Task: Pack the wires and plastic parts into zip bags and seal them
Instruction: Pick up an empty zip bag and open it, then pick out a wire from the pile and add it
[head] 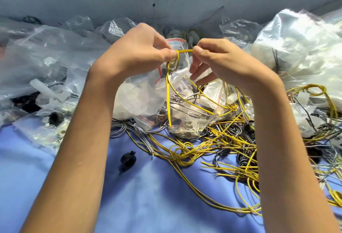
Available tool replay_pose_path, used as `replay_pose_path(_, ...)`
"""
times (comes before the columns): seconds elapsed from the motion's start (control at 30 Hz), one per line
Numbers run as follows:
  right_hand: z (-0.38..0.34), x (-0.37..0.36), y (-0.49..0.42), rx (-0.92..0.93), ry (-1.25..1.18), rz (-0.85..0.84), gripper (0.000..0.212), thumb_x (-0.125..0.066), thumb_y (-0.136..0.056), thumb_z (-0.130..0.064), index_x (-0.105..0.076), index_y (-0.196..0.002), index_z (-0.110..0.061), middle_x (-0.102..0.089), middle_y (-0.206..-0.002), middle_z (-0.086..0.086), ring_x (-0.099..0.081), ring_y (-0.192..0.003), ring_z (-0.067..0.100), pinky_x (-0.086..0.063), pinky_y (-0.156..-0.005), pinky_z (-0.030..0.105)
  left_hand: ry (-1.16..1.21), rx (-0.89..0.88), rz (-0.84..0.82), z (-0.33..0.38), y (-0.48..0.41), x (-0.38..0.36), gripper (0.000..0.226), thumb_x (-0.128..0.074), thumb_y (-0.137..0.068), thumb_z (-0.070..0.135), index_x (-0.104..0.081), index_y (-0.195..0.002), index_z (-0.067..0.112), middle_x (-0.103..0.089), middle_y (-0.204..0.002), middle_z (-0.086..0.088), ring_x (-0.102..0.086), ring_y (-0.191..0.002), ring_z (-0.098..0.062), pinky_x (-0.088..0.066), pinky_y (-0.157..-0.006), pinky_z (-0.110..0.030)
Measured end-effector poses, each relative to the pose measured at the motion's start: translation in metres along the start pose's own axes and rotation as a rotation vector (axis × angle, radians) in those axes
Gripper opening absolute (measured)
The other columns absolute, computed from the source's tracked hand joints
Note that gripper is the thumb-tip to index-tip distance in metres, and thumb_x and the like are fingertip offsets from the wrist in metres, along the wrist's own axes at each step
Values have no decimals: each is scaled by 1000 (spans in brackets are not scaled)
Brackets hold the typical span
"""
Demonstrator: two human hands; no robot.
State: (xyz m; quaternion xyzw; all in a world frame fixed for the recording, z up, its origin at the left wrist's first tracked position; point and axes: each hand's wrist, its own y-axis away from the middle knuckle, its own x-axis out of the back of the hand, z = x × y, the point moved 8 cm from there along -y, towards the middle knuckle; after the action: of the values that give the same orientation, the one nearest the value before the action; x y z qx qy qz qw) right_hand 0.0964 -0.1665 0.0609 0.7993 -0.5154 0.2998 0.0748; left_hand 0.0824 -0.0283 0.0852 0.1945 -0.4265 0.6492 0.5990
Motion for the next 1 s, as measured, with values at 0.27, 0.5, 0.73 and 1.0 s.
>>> replay_pose_path(0.27,-2,-10,4,-54,-250,-51,26,-38,-102,-37,-40,-85,-17,-63,-86,15,-72,-72,31,-60,-61,38,74,-41,-43,3,3,-2,18,-69,-75,33,-72,-79,16,-48,-63,-3,-37,-56,-10,-29,-55,-25)
replay_pose_path(0.5,0,-25,6,-61,-172,-170,57,-72,-81,-30,-35,-124,-23,-63,-91,10,-72,-72,26,-60,-62,38,93,58,270,-4,-4,10,17,-65,-80,21,-75,-89,10,-53,-60,-4,-39,-52,-8,-39,-57,-23)
replay_pose_path(0.73,-12,-16,4,125,-19,-123,67,-62,-86,-2,-38,-140,-34,-64,-84,3,-64,-53,10,-52,-53,25,61,169,398,-21,-2,23,29,-58,-71,23,-70,-85,2,-47,-69,-10,-35,-68,-19,-38,-63,-26)
replay_pose_path(1.0,-8,17,0,95,250,155,22,-52,-94,-25,-70,-107,-23,-54,-51,-12,-41,-46,-3,-30,-46,11,-1,94,161,-11,-1,13,20,-62,-79,13,-72,-96,10,-46,-40,19,-43,-40,5,-25,-38,-5)
